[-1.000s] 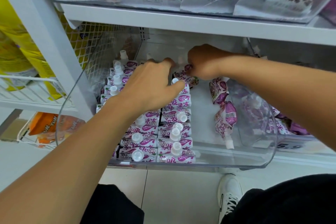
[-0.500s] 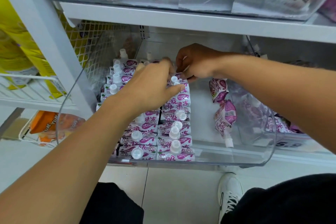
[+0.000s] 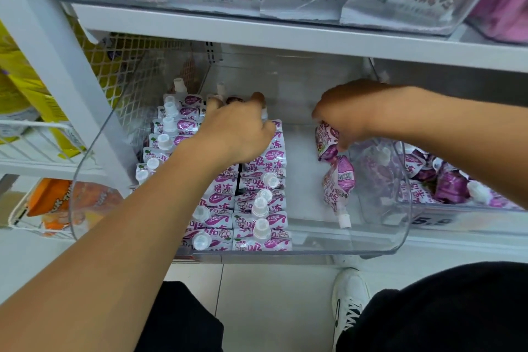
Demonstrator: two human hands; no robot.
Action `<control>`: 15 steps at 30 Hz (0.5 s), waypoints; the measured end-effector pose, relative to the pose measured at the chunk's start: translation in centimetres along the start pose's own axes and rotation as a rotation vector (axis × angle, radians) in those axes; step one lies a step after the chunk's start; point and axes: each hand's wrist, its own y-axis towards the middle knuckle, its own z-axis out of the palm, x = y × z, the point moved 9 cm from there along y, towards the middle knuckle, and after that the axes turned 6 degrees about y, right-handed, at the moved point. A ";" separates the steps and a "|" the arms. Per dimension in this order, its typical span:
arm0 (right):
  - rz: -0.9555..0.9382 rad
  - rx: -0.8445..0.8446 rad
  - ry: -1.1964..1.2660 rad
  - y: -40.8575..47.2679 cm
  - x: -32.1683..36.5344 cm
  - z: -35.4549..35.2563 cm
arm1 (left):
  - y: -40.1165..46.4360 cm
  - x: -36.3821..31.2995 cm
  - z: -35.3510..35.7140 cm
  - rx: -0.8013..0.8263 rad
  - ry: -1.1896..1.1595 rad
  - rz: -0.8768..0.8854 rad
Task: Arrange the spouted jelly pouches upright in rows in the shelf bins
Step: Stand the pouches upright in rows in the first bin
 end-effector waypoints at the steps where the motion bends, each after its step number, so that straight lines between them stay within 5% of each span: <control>1: -0.020 -0.004 0.016 0.1 0.1 0.0 | -0.1 0.1 0.0 -0.001 -0.017 -0.003; 9: 0.062 -0.240 0.662 -0.6 -2.3 -4.4 | -0.2 0.4 0.0 0.010 -0.027 -0.022; 12: 0.213 -0.331 0.697 1.0 -2.9 -4.1 | -0.1 0.8 -0.1 -0.022 -0.033 -0.037; 15: 0.159 -0.323 0.635 3.7 -1.0 -4.5 | -0.1 0.9 -0.3 -0.056 -0.023 -0.039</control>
